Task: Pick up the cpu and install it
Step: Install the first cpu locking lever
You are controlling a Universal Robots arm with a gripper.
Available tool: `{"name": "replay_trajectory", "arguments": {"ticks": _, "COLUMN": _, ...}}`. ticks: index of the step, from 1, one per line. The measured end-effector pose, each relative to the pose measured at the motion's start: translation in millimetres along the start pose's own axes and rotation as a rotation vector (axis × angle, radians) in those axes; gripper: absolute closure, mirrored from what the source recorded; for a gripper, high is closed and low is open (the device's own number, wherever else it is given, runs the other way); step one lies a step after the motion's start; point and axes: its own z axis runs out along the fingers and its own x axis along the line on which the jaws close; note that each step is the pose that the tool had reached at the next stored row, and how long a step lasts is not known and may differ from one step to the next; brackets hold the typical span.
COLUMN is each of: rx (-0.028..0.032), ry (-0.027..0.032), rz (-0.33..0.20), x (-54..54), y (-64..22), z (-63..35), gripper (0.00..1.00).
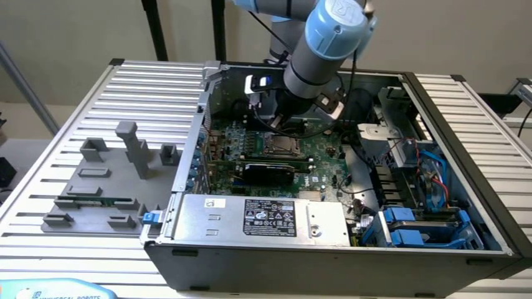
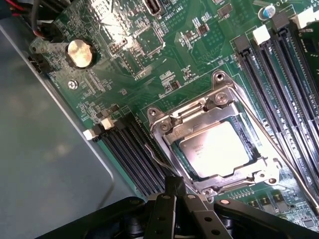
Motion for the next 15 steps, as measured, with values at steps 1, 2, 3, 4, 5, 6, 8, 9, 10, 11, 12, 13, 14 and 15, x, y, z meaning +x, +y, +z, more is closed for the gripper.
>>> {"name": "replay_trajectory", "arguments": {"ticks": 1, "rx": 0.0, "ry": -0.0001, "rz": 0.0, "x": 0.4, "y": 0.9, "z": 0.1, "gripper": 0.89}}
{"name": "replay_trajectory", "arguments": {"ticks": 2, "rx": 0.0, "ry": -0.0001, "rz": 0.0, "x": 0.9, "y": 1.7, "z": 0.3, "gripper": 0.89}}
{"name": "replay_trajectory", "arguments": {"ticks": 3, "rx": 0.0001, "ry": -0.0001, "rz": 0.0, "x": 1.3, "y": 2.5, "z": 0.4, "gripper": 0.89}}
{"name": "replay_trajectory", "arguments": {"ticks": 4, "rx": 0.0001, "ry": -0.0003, "rz": 0.0, "x": 1.7, "y": 3.2, "z": 0.4, "gripper": 0.89}}
{"name": "replay_trajectory", "arguments": {"ticks": 5, "rx": 0.0001, "ry": -0.0002, "rz": 0.0, "x": 1.9, "y": 3.7, "z": 0.5, "gripper": 0.89}}
{"name": "replay_trajectory", "arguments": {"ticks": 6, "rx": 0.0001, "ry": -0.0003, "rz": 0.0, "x": 2.2, "y": 4.2, "z": 0.5, "gripper": 0.89}}
{"name": "replay_trajectory", "arguments": {"ticks": 8, "rx": 0.0003, "ry": -0.0002, "rz": 0.0, "x": 2.7, "y": 4.9, "z": 0.5, "gripper": 0.89}}
{"name": "replay_trajectory", "arguments": {"ticks": 9, "rx": 0.0003, "ry": -0.0002, "rz": 0.0, "x": 2.8, "y": 5.0, "z": 0.5, "gripper": 0.89}}
{"name": "replay_trajectory", "arguments": {"ticks": 10, "rx": 0.0003, "ry": -0.0001, "rz": 0.0, "x": 2.8, "y": 5.0, "z": 0.5, "gripper": 0.89}}
{"name": "replay_trajectory", "arguments": {"ticks": 11, "rx": 0.0004, "ry": -0.0002, "rz": 0.0, "x": 2.8, "y": 5.1, "z": 0.4, "gripper": 0.89}}
{"name": "replay_trajectory", "arguments": {"ticks": 12, "rx": 0.0005, "ry": -0.0002, "rz": 0.0, "x": 2.8, "y": 5.1, "z": 0.5, "gripper": 0.89}}
{"name": "replay_trajectory", "arguments": {"ticks": 13, "rx": 0.0007, "ry": -0.0002, "rz": 0.0, "x": 2.9, "y": 5.1, "z": 0.5, "gripper": 0.89}}
{"name": "replay_trajectory", "arguments": {"ticks": 14, "rx": 0.0008, "ry": -0.0003, "rz": 0.0, "x": 3.0, "y": 5.1, "z": 0.5, "gripper": 0.89}}
{"name": "replay_trajectory", "arguments": {"ticks": 15, "rx": 0.0008, "ry": -0.0004, "rz": 0.0, "x": 3.1, "y": 5.1, "z": 0.5, "gripper": 0.89}}
